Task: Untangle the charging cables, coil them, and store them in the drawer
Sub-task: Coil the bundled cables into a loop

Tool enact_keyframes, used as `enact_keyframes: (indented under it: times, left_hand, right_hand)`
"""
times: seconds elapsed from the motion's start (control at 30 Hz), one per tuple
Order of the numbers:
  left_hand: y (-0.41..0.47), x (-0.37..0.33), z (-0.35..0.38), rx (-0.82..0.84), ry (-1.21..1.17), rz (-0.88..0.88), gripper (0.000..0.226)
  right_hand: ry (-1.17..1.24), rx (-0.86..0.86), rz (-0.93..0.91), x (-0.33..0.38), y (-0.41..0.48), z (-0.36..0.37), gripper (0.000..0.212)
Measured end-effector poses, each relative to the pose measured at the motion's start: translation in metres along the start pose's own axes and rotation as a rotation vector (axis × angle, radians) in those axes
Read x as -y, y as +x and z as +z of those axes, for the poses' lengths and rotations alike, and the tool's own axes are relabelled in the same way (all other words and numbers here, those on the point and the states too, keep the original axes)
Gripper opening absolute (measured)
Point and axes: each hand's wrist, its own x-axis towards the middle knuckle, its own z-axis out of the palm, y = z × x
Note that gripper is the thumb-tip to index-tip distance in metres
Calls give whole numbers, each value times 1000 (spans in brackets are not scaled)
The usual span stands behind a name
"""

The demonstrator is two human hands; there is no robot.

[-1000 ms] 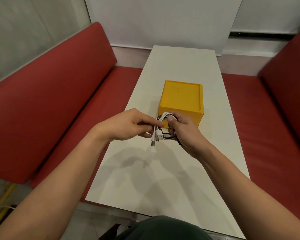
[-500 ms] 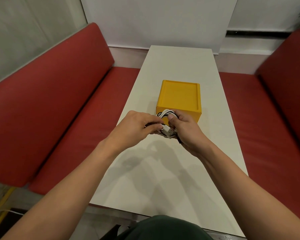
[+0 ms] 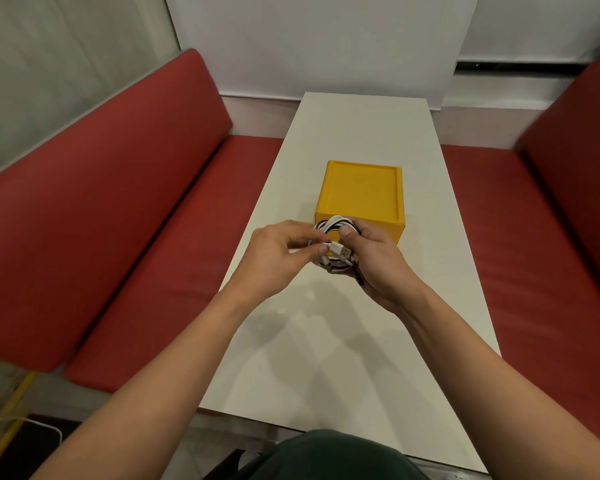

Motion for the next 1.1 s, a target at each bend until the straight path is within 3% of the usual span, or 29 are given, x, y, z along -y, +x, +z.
enact_keyframes:
  times: [0.13,0.27,0.57,0.73,0.87,1.1]
  left_hand:
    - [-2,11,1,-63,7,174,18]
    - [0,14,4,-156,187,451,18]
    - [3,20,-10,117,383,584,24]
    - [9,17,-22,321,374,490,36]
    - [7,15,-17,246,275,397,27]
    - [7,8,-16,247,-6,59,19]
  right_hand:
    - [133,47,47,7,-6,2,32]
    - [225,59,77,10,-9,3,32]
    - [260,47,166,3,-14,3,25]
    - [236,36,176,2,-17,5,23]
    - [185,27,142,0,-11,4,24]
    - [162,59,107,4,-15,6,25]
